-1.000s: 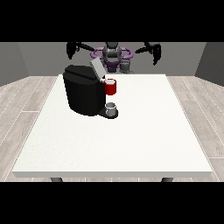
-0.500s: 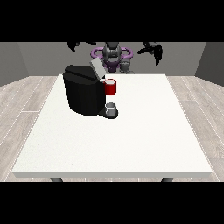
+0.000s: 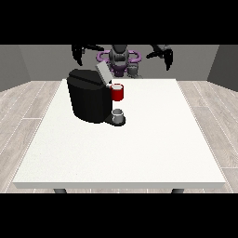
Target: Insert the coffee pod into the coffee machine and close the lid
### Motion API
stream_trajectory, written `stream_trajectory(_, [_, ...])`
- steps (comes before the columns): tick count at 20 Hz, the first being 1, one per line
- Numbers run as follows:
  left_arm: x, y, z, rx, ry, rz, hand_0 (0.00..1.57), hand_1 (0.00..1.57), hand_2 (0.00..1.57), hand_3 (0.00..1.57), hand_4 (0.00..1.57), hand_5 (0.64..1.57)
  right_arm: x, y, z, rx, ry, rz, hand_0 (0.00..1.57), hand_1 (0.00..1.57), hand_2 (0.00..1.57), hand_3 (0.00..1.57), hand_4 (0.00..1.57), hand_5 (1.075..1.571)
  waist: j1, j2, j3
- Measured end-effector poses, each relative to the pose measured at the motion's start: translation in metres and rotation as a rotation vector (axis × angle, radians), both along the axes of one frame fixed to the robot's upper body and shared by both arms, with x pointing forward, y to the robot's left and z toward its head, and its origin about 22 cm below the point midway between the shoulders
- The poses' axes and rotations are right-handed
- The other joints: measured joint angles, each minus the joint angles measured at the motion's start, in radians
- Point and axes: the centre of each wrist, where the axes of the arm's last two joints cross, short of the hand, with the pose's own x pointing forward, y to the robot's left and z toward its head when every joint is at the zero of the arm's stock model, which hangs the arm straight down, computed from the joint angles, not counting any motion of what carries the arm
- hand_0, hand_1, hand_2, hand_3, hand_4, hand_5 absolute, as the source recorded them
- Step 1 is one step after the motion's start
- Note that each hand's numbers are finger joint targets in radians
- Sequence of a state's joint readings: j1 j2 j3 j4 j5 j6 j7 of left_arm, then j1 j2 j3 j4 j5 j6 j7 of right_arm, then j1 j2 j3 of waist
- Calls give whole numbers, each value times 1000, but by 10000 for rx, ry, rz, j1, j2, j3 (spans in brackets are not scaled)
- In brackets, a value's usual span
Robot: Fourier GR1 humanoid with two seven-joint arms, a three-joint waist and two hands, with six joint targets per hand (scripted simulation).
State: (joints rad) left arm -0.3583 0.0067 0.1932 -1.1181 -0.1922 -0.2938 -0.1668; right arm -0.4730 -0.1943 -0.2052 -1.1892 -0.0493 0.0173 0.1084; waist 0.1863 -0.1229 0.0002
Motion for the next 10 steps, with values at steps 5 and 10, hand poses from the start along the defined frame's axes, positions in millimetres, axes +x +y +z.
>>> stream_trajectory(5, [-7, 6, 15, -55, -421, 215, 0, 0, 0, 0, 356, 1571, 8, 10, -1, 308, 147, 141, 0, 0, 0, 0, 0, 1571, -107, 456, 0])
stream_trajectory(10, [-17, 13, 21, 9, -772, 402, 0, 0, 0, 0, 381, 1571, 20, 24, 9, 210, 139, 491, 0, 0, 0, 0, 0, 1571, -171, 832, -1])
